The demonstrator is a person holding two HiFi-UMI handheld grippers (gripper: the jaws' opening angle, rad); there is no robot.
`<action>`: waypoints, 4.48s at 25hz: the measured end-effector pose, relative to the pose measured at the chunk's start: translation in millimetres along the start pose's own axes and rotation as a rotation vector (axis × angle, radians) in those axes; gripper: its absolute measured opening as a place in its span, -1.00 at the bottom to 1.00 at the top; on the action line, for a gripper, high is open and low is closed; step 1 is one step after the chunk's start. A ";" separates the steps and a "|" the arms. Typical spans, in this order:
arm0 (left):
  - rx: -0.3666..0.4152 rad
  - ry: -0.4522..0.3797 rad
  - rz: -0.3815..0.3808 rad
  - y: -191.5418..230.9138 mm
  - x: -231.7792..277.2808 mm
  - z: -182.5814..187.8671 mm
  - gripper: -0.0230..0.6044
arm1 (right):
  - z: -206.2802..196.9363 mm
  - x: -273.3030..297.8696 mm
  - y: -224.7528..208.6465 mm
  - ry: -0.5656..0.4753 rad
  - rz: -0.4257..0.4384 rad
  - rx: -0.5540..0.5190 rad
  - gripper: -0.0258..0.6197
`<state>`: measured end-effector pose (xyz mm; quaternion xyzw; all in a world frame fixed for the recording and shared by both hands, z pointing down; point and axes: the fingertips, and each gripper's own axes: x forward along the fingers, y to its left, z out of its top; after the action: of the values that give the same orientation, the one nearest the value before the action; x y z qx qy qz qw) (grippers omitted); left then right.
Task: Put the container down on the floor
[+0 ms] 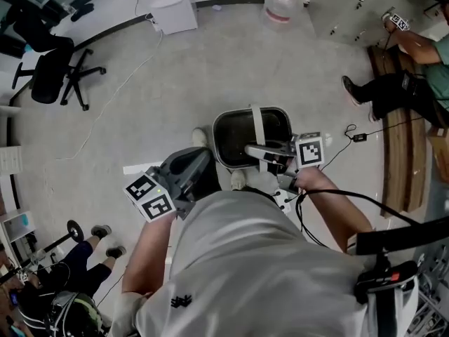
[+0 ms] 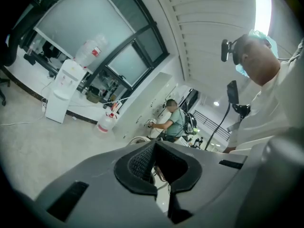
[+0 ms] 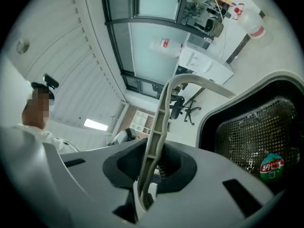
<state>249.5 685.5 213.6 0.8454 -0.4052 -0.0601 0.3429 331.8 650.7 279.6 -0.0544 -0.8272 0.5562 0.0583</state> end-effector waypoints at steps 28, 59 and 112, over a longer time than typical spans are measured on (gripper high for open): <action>0.041 0.093 -0.169 334.9 149.1 273.0 -0.89 | 453.7 164.2 -202.1 -0.203 -0.058 0.007 -0.80; -0.180 0.179 -0.039 667.9 479.4 392.1 -0.89 | 791.7 244.4 -652.8 -0.009 -0.091 0.093 -0.80; -0.357 0.189 -0.070 787.7 515.6 286.5 -0.90 | 774.6 299.3 -911.8 -0.001 -0.070 0.172 -0.72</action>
<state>-23.7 -184.9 582.5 0.7866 -0.3246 -0.0631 0.5214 -108.2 -353.1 845.1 -0.0199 -0.7779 0.6227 0.0819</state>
